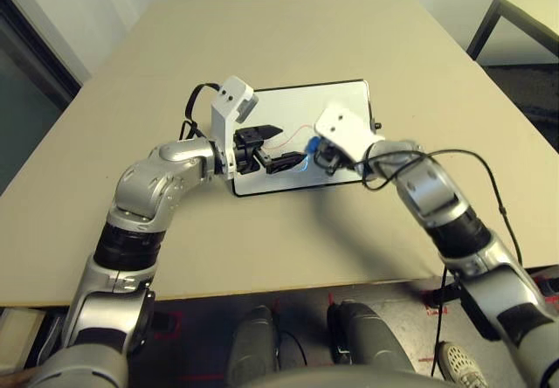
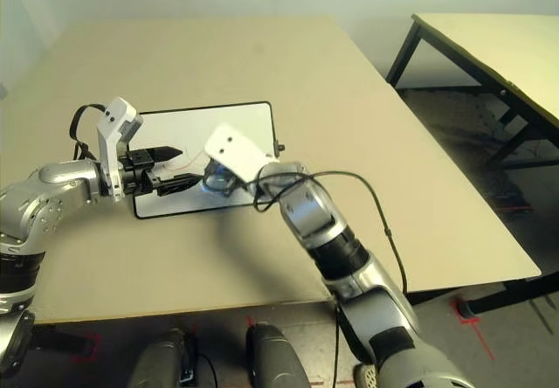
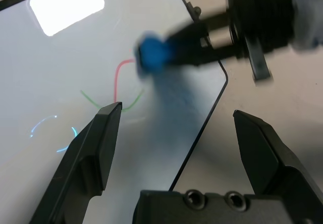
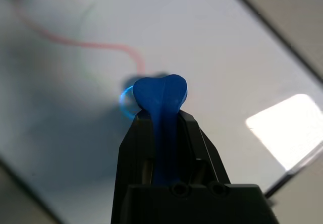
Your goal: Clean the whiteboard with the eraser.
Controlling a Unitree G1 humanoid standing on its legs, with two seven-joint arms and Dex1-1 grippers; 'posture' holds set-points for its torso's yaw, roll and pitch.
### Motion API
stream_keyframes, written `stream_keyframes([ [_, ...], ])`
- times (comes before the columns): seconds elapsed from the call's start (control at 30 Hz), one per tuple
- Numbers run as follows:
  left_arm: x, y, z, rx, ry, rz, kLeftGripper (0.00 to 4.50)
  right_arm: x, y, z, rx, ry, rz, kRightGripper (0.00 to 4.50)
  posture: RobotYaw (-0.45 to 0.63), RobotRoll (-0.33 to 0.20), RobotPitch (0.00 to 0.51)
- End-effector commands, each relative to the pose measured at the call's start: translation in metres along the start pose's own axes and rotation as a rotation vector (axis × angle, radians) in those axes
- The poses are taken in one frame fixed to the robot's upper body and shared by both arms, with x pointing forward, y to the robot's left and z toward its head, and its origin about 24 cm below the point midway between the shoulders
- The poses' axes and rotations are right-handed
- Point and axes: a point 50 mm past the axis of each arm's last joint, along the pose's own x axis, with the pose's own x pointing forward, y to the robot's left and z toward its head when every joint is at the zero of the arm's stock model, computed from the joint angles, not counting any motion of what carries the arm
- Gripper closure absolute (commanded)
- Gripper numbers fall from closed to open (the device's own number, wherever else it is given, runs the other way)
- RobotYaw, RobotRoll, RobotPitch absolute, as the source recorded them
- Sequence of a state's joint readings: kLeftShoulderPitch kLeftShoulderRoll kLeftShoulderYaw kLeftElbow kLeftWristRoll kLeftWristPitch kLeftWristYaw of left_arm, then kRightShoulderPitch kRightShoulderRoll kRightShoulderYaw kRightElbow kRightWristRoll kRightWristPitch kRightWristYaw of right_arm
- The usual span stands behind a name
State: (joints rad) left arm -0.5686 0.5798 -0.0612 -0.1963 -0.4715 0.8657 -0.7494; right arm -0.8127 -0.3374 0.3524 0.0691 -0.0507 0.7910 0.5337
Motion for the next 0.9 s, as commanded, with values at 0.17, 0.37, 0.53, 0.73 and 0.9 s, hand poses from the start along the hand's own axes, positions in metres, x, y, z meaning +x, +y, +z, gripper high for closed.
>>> stream_keyframes([
  [0.17, 0.0, -0.003, -0.003, -0.006, 0.014, -0.006, 0.0, -0.004, 0.027, -0.032, 0.01, 0.131, 0.086, 3.93, -0.03, 0.0, 0.119],
  [0.37, 0.001, -0.003, -0.003, -0.008, 0.014, -0.007, 0.0, -0.01, 0.04, -0.043, 0.019, 0.176, 0.135, 3.93, -0.04, 0.0, 0.122],
  [0.53, 0.001, -0.003, -0.004, -0.01, 0.017, -0.009, 0.0, -0.005, 0.014, -0.032, 0.026, 0.141, 0.037, 3.93, -0.04, 0.0, 0.122],
  [0.73, 0.001, -0.004, -0.004, -0.012, 0.018, -0.011, 0.0, 0.0, -0.007, -0.02, 0.039, 0.078, -0.05, 3.93, -0.04, 0.0, 0.12],
  [0.9, 0.0, -0.004, -0.006, -0.015, 0.021, -0.01, 0.0, 0.0, 0.008, -0.026, 0.038, 0.094, 0.004, 3.93, -0.03, 0.0, 0.121],
])
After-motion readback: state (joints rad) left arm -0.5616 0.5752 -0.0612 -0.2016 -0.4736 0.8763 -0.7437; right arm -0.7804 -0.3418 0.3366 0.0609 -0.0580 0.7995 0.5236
